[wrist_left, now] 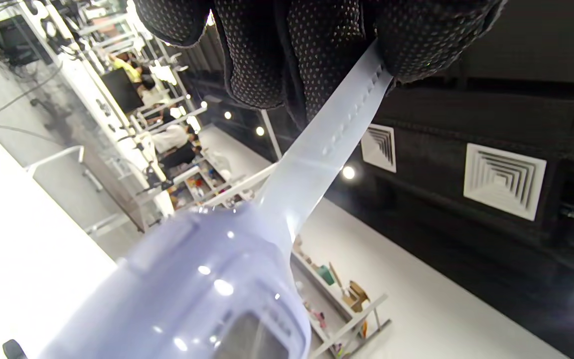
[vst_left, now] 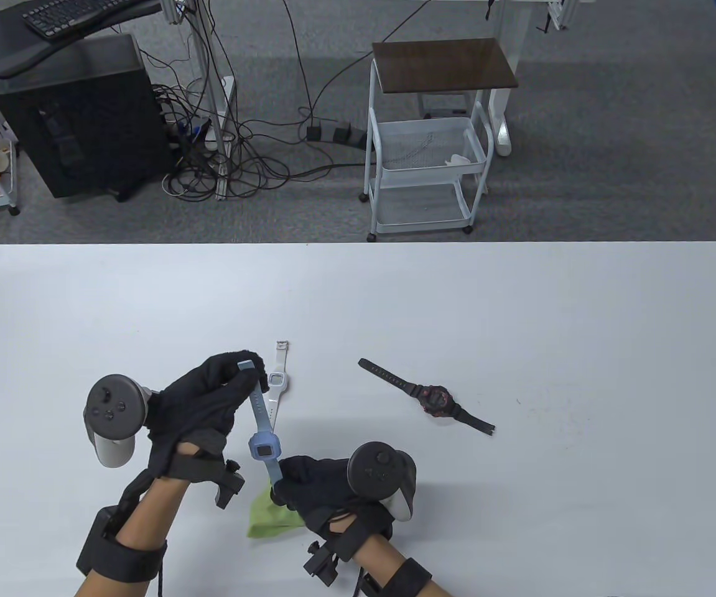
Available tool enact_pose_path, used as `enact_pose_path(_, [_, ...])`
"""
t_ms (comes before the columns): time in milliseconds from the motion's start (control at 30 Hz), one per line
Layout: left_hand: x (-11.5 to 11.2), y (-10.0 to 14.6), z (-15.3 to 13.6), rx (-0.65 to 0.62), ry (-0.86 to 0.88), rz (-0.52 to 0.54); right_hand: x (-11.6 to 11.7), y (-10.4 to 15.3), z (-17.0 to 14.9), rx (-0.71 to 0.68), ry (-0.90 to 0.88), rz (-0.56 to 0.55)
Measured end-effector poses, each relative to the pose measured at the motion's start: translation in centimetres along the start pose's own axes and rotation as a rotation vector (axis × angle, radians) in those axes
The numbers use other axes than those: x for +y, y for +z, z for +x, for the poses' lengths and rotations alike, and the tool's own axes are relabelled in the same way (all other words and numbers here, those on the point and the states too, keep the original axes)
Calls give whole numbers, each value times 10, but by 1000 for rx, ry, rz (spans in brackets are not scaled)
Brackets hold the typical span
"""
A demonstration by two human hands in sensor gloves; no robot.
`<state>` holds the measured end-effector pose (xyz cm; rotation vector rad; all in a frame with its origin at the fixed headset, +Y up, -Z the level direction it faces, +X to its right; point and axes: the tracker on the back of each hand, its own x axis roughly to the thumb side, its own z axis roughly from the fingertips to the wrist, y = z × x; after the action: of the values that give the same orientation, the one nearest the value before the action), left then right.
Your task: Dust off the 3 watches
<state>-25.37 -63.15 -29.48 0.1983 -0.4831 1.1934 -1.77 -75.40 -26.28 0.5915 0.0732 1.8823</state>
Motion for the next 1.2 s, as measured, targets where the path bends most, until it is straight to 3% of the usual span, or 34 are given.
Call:
enact_pose_path(433, [2, -2, 0, 3, 5, -16, -13, 1, -2, -18, -20, -49])
enact_pose_path(700, [8, -2, -2, 13, -2, -4, -43, -2, -2, -65, 91, -78])
enact_pose_path(900, [8, -3, -6, 28, -17, -12, -50, -8, -10, -69, 181, 55])
enact_pose_path(1033, [6, -4, -7, 33, -25, -30, -34, -13, -20, -8, 289, 200])
enact_pose_path(1200, [3, -4, -8, 41, -30, -49, -17, -20, -29, 62, 437, 297])
